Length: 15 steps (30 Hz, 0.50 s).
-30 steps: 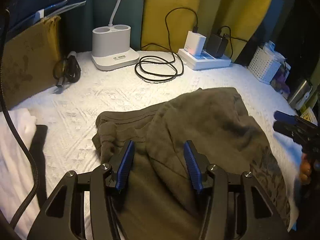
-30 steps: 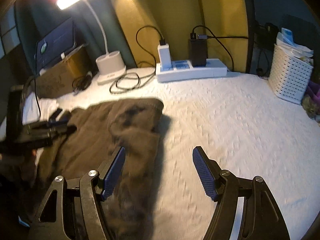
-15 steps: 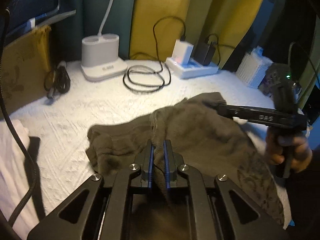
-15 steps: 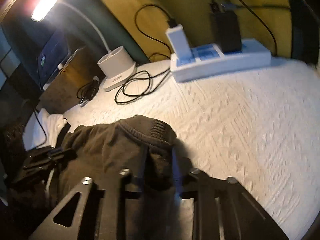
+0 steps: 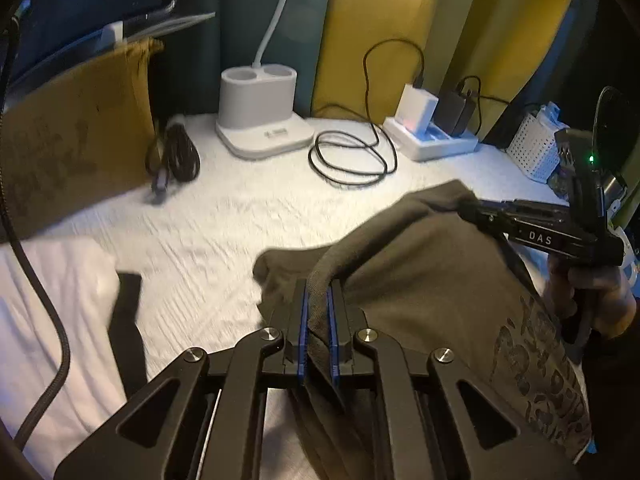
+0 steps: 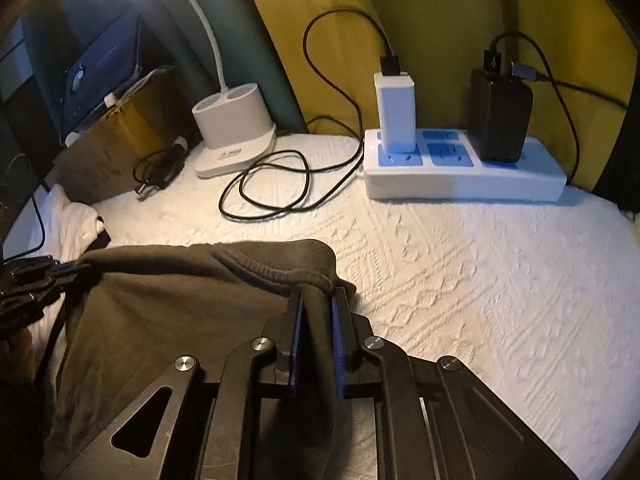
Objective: Fold small clothes
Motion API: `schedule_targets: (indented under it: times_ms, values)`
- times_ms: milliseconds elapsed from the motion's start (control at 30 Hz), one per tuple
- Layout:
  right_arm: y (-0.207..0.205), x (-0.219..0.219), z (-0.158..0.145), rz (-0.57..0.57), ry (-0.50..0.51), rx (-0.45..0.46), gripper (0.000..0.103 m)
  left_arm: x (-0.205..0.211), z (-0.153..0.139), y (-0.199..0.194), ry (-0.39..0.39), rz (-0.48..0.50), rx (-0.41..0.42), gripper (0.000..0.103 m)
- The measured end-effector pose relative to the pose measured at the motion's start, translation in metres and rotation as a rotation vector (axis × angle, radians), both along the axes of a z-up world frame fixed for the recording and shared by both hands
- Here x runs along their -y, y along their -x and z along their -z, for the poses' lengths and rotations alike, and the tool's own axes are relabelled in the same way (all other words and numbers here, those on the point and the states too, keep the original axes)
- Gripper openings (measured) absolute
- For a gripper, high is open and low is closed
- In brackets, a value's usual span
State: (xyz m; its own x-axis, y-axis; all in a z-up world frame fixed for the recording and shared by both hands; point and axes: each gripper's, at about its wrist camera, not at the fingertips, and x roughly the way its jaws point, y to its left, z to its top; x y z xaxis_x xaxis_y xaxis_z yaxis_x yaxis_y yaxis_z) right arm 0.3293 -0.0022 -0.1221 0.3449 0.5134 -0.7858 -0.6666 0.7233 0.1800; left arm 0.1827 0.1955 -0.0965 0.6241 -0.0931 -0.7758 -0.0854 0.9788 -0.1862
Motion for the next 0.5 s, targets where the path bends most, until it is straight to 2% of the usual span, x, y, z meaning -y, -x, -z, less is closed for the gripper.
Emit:
schedule_targets:
  times_ms: [33,67,100,133,200,267,300,333,367,500]
  values:
    - [0.001,-0.001,-0.001,0.020,0.043,0.025,0.040,0.000,-0.001,0.002,0.005,-0.004,0.003,0.008]
    - [0.001,0.000,-0.001,0.044,0.079,0.046,0.050,-0.003,-0.001,0.003,0.018,-0.014,0.002,0.009]
    - [0.001,0.002,-0.002,0.056,0.086,0.053,0.067,-0.006,-0.002,0.004,0.029,-0.029,0.001,0.010]
    - [0.002,0.007,-0.004,0.069,0.079,0.052,0.070,-0.009,-0.006,0.007,0.032,-0.052,0.006,0.013]
    - [0.006,0.015,-0.009,0.076,0.072,0.052,0.070,-0.012,-0.014,0.016,0.017,-0.080,0.030,0.015]
    - [0.015,0.024,-0.017,0.081,0.083,0.077,0.070,-0.012,-0.022,0.028,0.030,-0.073,0.049,0.018]
    - [0.019,0.027,-0.019,0.084,0.086,0.079,0.070,-0.011,-0.024,0.034,0.033,-0.068,0.053,0.026]
    - [0.025,0.034,-0.023,0.088,0.086,0.080,0.070,-0.009,-0.026,0.040,0.034,-0.062,0.056,0.039]
    - [0.029,0.036,-0.025,0.090,0.086,0.081,0.070,-0.005,-0.027,0.045,0.040,-0.055,0.057,0.044]
    - [0.057,0.056,-0.033,0.106,0.084,0.088,0.070,0.016,-0.021,0.067,0.119,0.023,0.028,0.046]
